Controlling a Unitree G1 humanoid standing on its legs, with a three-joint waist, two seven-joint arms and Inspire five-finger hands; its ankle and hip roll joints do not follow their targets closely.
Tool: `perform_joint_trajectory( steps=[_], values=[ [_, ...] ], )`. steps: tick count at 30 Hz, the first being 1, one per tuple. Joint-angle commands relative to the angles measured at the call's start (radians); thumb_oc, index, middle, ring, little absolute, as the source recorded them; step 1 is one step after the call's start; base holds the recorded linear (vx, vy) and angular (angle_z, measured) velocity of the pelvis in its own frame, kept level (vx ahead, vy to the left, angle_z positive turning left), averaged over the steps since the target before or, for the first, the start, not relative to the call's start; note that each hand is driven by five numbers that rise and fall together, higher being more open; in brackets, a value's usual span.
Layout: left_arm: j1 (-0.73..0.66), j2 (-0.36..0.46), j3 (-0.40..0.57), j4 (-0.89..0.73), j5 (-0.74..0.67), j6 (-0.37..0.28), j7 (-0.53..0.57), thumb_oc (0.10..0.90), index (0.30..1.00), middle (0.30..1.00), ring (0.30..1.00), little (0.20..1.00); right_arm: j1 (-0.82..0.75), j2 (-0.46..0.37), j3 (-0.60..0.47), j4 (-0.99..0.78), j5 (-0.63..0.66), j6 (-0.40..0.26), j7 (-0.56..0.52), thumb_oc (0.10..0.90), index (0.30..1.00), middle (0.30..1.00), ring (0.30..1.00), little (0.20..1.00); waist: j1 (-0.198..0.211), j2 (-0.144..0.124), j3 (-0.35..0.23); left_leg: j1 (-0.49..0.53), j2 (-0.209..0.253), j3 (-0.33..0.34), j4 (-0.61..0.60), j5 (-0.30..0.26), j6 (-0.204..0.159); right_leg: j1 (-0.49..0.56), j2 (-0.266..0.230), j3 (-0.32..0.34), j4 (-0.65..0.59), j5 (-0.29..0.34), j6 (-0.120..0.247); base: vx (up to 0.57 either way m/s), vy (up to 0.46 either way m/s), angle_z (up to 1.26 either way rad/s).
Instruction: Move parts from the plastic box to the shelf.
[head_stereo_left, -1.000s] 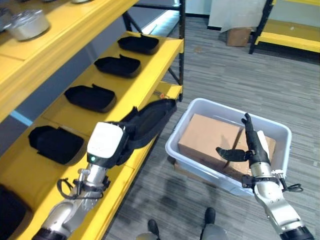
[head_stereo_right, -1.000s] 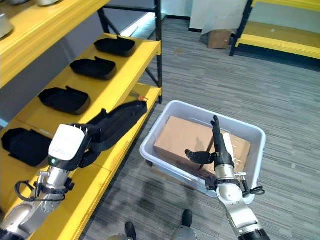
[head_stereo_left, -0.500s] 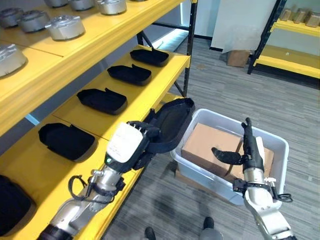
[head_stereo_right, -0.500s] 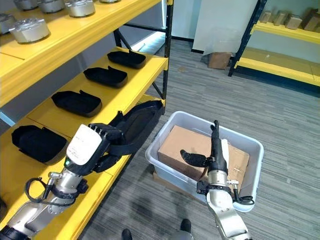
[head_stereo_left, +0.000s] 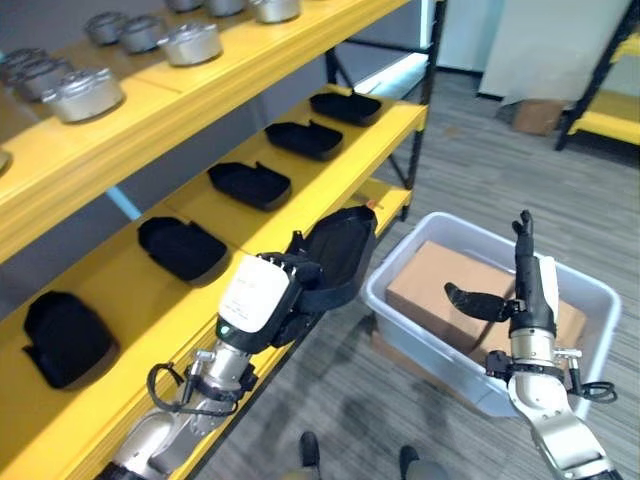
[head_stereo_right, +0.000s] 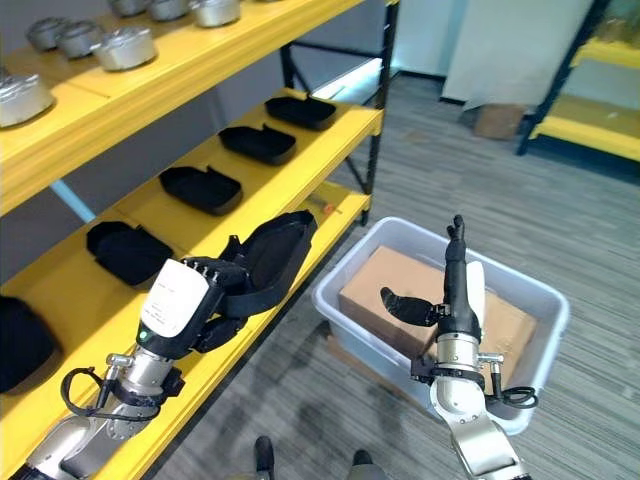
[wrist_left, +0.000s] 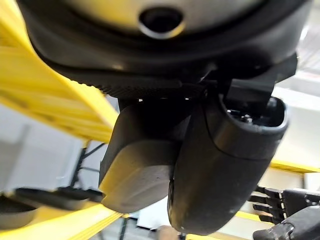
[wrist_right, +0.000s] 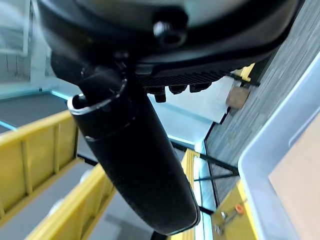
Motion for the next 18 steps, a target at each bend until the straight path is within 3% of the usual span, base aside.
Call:
perform_joint_trajectory(
  steps=[1, 3, 5, 8, 10, 12, 15, 18],
  values=[
    [-0.128, 0.036, 0.104, -0.114, -0.015, -0.031, 0.083, 0.400, 0.300, 0.300, 0.300, 0.300, -0.139, 0.011, -0.029, -0.104, -0.066, -0.087, -0.050, 0.900, 1.000, 1.000, 1.000, 1.000, -0.005, -0.085, -0.024, 0.125, -0.123, 0.080, 0.128, -0.128, -0.053, 0.065, 0.079, -0.009, -0.066, -0.013, 0.012, -0.02, 0.017, 1.26],
    [-0.128, 0.036, 0.104, -0.114, -0.015, -0.031, 0.083, 0.400, 0.300, 0.300, 0.300, 0.300, -0.139, 0.011, -0.029, -0.104, -0.066, -0.087, -0.050, 0.900, 1.000, 1.000, 1.000, 1.000, -0.005, -0.085, -0.024, 0.125, -0.122, 0.080, 0.129, -0.128, -0.053, 0.065, 0.079, -0.009, -0.066, -0.013, 0.012, -0.04, 0.117, 0.26],
    [-0.073, 0.045, 0.140, -0.149, 0.011, 0.002, 0.139, 0.400, 0.300, 0.300, 0.300, 0.300, -0.121, -0.025, -0.053, -0.076, -0.064, -0.117, -0.016, 0.900, 1.000, 1.000, 1.000, 1.000, -0.011, -0.103, -0.032, 0.143, -0.002, 0.059, 0.218, -0.130, -0.089, 0.059, 0.033, 0.009, -0.052, -0.014, -0.002, -0.12, 0.413, 0.05],
    [-0.059, 0.056, 0.160, -0.165, 0.023, 0.015, 0.148, 0.400, 0.300, 0.300, 0.300, 0.300, -0.126, -0.062, -0.071, -0.072, -0.195, -0.144, -0.061, 0.900, 1.000, 1.000, 1.000, 1.000, -0.014, -0.098, -0.045, 0.158, 0.077, 0.031, 0.242, -0.054, -0.119, 0.044, 0.021, 0.016, -0.034, -0.018, -0.012, -0.07, 0.298, -0.12],
    [-0.057, 0.065, 0.163, -0.164, 0.034, 0.045, 0.179, 0.400, 0.300, 0.300, 0.300, 0.300, -0.136, -0.097, -0.077, -0.076, -0.170, -0.156, -0.039, 0.900, 1.000, 1.000, 1.000, 1.000, -0.017, -0.084, -0.054, 0.179, 0.102, 0.009, 0.235, -0.024, -0.138, 0.036, 0.010, 0.022, -0.024, -0.022, -0.009, -0.07, 0.451, -0.04],
    [-0.067, 0.068, 0.168, -0.156, 0.032, 0.068, 0.210, 0.400, 0.300, 0.300, 0.300, 0.300, -0.149, -0.108, -0.064, -0.078, -0.171, -0.156, -0.043, 0.900, 1.000, 1.000, 1.000, 1.000, -0.021, -0.068, -0.058, 0.191, 0.090, 0.026, 0.197, -0.042, -0.140, 0.030, -0.020, 0.014, -0.026, -0.004, 0.009, -0.11, 0.502, -0.01],
    [-0.088, 0.072, 0.163, -0.149, 0.036, 0.076, 0.219, 0.400, 0.300, 0.300, 0.300, 0.300, -0.156, -0.107, -0.056, -0.092, -0.169, -0.137, -0.040, 0.900, 1.000, 1.000, 1.000, 1.000, -0.022, -0.064, -0.060, 0.213, 0.056, 0.049, 0.134, -0.096, -0.131, 0.036, -0.061, -0.005, -0.035, 0.022, 0.047, -0.07, 0.326, 0.29],
    [-0.104, 0.077, 0.157, -0.150, 0.038, 0.070, 0.217, 0.400, 0.300, 0.300, 0.300, 0.300, -0.159, -0.089, -0.044, -0.097, -0.172, -0.117, -0.038, 0.900, 1.000, 1.000, 1.000, 1.000, -0.010, -0.061, -0.062, 0.229, 0.020, 0.039, 0.087, -0.107, -0.117, 0.043, -0.097, -0.023, -0.046, 0.045, 0.086, -0.09, 0.340, 0.46]
  ],
)
